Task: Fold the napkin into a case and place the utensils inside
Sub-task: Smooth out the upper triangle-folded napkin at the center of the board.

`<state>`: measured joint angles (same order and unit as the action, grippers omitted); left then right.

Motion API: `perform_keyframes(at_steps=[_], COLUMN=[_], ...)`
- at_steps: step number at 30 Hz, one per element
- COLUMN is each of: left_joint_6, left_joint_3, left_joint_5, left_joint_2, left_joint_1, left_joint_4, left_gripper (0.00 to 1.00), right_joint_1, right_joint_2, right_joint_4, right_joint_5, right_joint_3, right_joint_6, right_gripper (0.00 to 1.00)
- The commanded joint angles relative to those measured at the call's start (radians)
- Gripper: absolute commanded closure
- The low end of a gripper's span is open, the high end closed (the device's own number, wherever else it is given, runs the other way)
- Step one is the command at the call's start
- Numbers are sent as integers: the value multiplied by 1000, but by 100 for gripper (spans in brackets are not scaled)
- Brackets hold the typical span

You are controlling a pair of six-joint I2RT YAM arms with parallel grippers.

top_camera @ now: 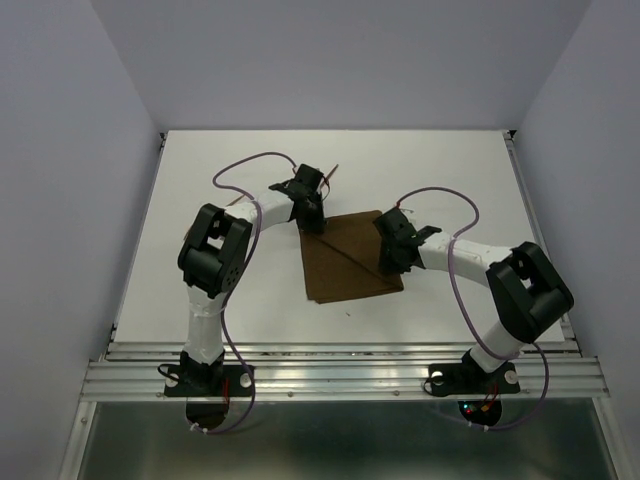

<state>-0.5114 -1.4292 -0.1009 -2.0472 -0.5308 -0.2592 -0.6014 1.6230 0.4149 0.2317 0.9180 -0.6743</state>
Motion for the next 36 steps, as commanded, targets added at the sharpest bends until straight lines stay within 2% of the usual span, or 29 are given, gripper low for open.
perform_keyframes(at_steps=[1,6,11,18,20,28,36], left_joint_6=[24,5,17,33,39,34,30], left_joint_3=[33,125,96,70,84,135,147], left_joint_5=[21,1,47,90,124,147,158], left_joint_2=[30,114,148,208,222,228,157], left_joint_1=[-3,-3,-5,-1,5,52,60], left_joint_4=[-25,6,-37,-90,-84,-66,-31], left_gripper=[99,96,95,96,100,100,100], right_joint_1=[5,-15,-24,-24,-15,-15,-43], right_joint_2=[-40,-97,-156,-233,-229,-215,-95], right_joint_4=[-37,-45,-39,-2,-1,-67,-117], right_joint_5=[-66,-101,-149,-19,-47,-150,-216], right_joint_3=[-42,-123,-127,-42,-25,-28,65], right_joint_6=[-24,-59,-57,-48,-44,-34,-28], right_gripper=[79,79,78,75,74,76,78])
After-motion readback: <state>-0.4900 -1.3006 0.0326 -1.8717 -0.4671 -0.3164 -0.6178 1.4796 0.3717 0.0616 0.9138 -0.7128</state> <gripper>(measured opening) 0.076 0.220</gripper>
